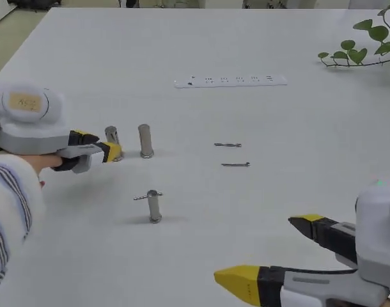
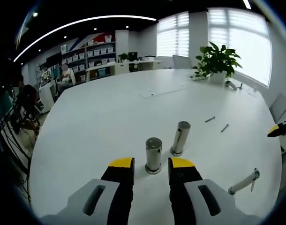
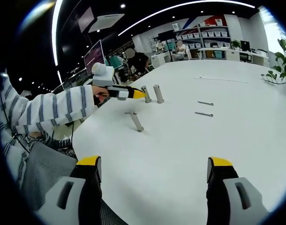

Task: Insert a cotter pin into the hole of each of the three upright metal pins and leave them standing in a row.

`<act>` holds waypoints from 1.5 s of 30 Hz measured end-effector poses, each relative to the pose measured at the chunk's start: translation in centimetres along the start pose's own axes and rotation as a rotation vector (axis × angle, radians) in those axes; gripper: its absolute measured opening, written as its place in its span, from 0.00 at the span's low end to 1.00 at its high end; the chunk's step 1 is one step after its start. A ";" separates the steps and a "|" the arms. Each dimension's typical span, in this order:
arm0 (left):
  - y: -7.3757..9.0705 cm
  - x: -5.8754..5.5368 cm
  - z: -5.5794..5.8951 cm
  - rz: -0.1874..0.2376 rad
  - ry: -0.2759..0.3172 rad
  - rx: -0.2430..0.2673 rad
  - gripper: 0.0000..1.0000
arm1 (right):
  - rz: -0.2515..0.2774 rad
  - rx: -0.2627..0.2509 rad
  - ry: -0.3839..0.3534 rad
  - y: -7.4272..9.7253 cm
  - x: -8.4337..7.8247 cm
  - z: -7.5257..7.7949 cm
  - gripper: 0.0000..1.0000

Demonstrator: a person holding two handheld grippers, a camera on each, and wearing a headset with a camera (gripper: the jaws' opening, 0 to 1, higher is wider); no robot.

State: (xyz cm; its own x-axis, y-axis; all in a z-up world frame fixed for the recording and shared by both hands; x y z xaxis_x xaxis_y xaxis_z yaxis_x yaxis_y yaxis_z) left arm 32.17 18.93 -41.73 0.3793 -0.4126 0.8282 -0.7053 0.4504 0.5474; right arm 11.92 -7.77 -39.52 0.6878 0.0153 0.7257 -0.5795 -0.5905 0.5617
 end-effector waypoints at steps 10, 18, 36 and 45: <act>-1.9 0.1 0.6 0.025 0.001 0.001 0.18 | -0.002 0.003 -0.011 0.0 -0.1 -0.1 0.91; -2.5 -0.4 0.6 0.023 -0.022 0.035 0.11 | -0.005 0.003 -0.013 0.0 -0.2 -0.1 0.91; -2.0 -0.6 0.5 -0.010 0.006 0.022 0.10 | -0.007 0.003 -0.012 -0.1 -0.1 0.0 0.89; -0.1 -0.8 1.3 -0.035 -0.052 0.039 0.10 | 0.006 0.006 -0.011 0.0 0.0 -0.1 0.89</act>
State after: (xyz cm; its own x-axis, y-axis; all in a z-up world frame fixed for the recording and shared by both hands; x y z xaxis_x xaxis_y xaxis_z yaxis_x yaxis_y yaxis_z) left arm 31.17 18.15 -42.61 0.3731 -0.4681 0.8010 -0.7158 0.4041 0.5695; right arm 11.84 -7.67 -39.50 0.6888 0.0027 0.7249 -0.5813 -0.5954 0.5546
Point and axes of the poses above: the centre of the closed fingertips' face, and the gripper's own axes: y roughly backward along the fingers, z roughly to its right, x roughly out of its top, the point moved 7 cm from there along y, roughly backward along the fingers, and after that the axes turned 9 degrees about -y, right-handed, at the moved point
